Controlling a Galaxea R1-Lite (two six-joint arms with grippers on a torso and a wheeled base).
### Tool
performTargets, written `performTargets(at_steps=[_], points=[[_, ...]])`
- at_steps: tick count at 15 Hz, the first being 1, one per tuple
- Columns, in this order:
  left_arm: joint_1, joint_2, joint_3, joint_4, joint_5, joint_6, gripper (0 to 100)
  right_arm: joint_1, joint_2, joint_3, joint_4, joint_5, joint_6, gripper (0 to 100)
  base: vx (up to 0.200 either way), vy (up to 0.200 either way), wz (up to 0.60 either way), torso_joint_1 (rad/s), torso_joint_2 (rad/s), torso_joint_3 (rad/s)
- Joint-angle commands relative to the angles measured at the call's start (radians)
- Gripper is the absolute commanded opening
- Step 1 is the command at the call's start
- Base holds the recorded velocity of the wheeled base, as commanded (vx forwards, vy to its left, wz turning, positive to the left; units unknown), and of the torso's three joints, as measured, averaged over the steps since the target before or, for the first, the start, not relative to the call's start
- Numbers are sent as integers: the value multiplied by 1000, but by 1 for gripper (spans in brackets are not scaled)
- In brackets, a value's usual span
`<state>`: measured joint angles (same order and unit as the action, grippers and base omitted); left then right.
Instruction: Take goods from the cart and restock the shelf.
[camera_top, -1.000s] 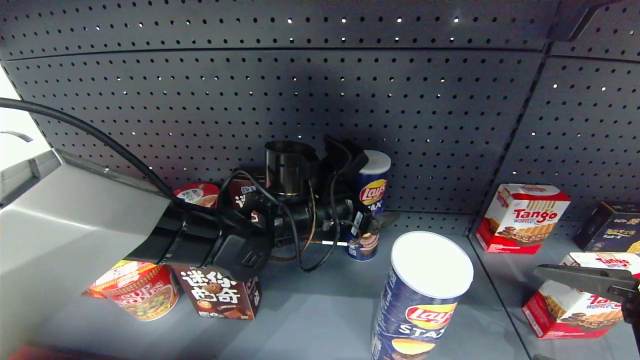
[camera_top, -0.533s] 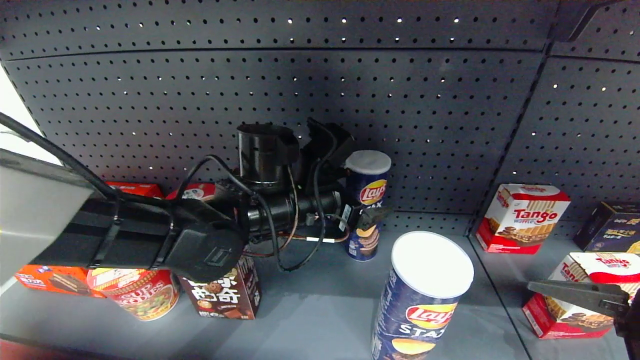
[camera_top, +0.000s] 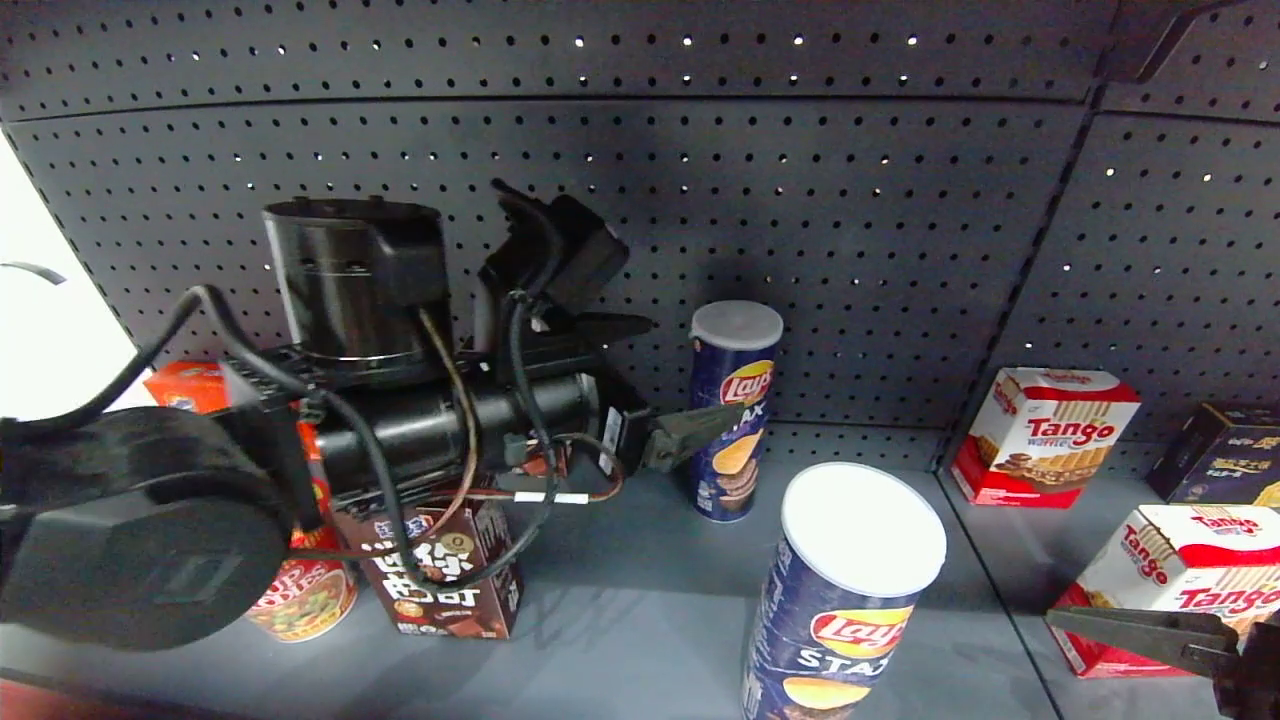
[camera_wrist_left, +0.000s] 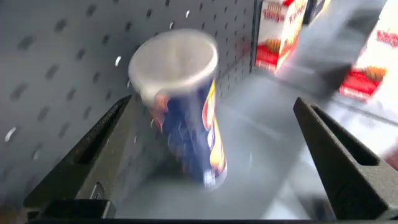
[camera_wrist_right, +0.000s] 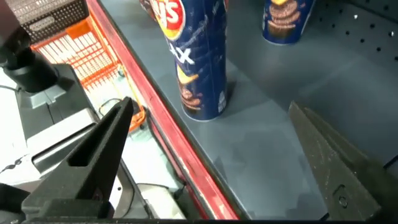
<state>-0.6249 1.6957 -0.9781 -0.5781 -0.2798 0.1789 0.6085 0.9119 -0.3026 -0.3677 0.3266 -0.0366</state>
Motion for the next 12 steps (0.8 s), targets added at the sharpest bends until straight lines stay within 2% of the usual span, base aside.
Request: performTargets(at_steps=[1, 4, 7, 8, 10, 11, 12], points=[[28, -189, 134, 20, 14, -1, 100, 0, 10, -9, 0, 0, 0, 100, 0, 0, 0, 0, 0, 0], [67, -373, 193, 92, 28, -7, 100, 4, 74, -107, 3, -49, 0, 100, 0, 0, 0, 0, 0, 0], [82, -544, 240, 218, 123, -12, 100, 4, 131, -233, 62, -152, 0, 100, 0, 0, 0, 0, 0, 0], [85, -571, 256, 233, 139, -13, 100, 7, 134, -248, 85, -175, 0, 100, 0, 0, 0, 0, 0, 0], [90, -659, 326, 261, 145, -70, 100, 33, 163, -273, 134, -294, -2, 100, 0, 0, 0, 0, 0, 0], [93, -691, 364, 261, 151, -107, 100, 82, 179, -279, 136, -345, -2, 100, 0, 0, 0, 0, 0, 0], [96, -712, 389, 262, 171, -116, 100, 112, 186, -282, 147, -360, -2, 100, 0, 0, 0, 0, 0, 0]])
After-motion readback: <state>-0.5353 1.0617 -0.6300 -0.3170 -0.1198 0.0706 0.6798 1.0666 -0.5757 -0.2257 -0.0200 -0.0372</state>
